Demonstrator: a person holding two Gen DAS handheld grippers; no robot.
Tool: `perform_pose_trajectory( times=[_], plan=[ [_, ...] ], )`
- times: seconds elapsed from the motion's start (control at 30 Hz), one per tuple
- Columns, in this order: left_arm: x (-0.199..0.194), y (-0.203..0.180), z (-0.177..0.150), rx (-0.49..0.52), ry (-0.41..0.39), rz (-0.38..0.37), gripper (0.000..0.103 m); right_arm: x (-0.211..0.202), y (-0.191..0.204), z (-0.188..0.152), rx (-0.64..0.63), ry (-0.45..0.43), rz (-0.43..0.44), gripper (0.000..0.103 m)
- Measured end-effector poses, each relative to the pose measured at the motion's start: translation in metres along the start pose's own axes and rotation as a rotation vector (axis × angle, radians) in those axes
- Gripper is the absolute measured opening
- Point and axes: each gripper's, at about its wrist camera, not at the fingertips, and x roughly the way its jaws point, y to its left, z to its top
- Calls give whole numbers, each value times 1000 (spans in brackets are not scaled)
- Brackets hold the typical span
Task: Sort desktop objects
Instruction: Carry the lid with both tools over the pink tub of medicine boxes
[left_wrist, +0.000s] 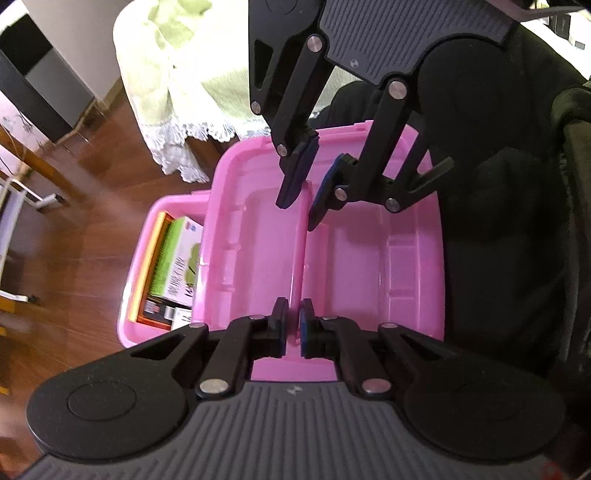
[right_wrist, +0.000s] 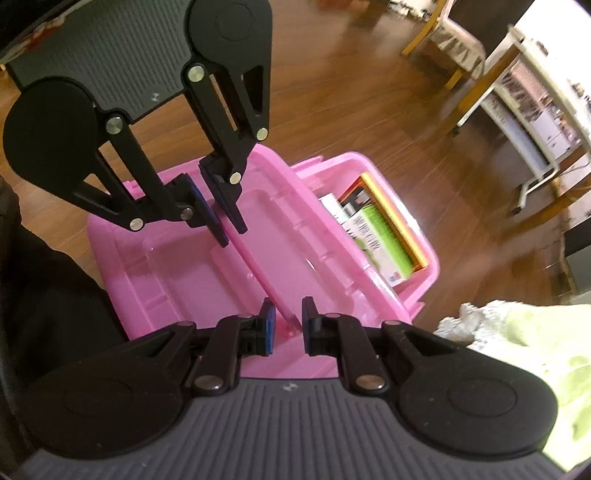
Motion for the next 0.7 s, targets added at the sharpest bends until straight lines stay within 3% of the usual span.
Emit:
perform_pose_trajectory(
  times=[0.23, 0.7],
  plan=[
    [18, 12, -1, -11, 26, -64, 3, 11, 11, -14, 54, 42, 96, 11],
    [25, 3, 1, -10, 46, -101, 3, 17, 12, -22, 91, 53, 127, 11]
  ],
)
